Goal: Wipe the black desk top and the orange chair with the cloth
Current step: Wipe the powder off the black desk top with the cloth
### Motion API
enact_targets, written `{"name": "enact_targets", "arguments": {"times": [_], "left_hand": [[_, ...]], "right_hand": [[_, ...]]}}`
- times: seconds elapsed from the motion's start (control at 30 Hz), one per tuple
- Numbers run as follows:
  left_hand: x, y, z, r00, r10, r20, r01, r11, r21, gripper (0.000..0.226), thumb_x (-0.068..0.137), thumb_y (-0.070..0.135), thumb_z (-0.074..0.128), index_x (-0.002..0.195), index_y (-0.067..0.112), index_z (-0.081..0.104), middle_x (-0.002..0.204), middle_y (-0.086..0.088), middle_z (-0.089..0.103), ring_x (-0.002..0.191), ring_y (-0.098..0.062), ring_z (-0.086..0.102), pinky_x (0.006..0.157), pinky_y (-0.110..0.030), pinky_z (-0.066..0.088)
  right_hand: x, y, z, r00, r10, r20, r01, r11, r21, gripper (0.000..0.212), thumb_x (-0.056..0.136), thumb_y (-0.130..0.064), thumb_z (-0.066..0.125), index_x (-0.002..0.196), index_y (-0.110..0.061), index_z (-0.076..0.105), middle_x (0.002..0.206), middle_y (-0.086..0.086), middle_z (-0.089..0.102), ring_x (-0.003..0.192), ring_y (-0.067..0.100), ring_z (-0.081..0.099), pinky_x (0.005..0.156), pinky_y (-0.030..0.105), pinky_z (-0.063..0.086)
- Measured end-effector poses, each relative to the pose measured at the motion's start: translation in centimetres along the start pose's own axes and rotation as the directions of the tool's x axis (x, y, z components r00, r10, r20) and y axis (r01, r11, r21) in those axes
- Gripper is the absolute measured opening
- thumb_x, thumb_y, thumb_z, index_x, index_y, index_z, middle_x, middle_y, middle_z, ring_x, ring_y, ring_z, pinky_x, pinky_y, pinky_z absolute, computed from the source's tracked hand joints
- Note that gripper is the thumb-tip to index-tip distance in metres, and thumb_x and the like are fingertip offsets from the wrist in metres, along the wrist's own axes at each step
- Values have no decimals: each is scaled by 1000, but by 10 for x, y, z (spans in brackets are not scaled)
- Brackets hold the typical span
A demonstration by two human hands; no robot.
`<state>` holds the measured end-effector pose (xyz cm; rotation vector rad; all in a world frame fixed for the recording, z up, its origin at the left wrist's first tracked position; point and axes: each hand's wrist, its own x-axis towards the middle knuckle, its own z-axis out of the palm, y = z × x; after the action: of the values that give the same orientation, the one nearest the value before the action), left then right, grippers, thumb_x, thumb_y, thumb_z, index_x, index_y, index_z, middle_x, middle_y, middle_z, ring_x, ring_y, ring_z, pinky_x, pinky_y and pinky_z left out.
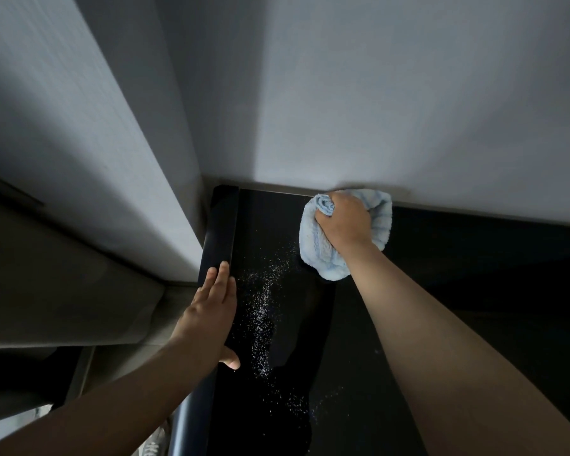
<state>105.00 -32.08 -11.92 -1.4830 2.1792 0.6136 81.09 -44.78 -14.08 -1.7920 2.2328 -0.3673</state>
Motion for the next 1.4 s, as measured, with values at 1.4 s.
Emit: {"name": "enact_targets", "arguments": {"times": [1.4], "left_hand": [[-2, 3, -5, 999, -11, 40, 10, 999, 33, 139, 60, 58, 80, 150, -2, -8, 156, -20, -23, 148, -32, -11, 119, -35, 13]], "right_hand": [[-130, 27, 1, 997, -62, -53, 64, 997, 37, 30, 84, -18, 63, 114, -16, 68, 105, -1, 70, 101, 17, 63, 90, 38, 50]]}}
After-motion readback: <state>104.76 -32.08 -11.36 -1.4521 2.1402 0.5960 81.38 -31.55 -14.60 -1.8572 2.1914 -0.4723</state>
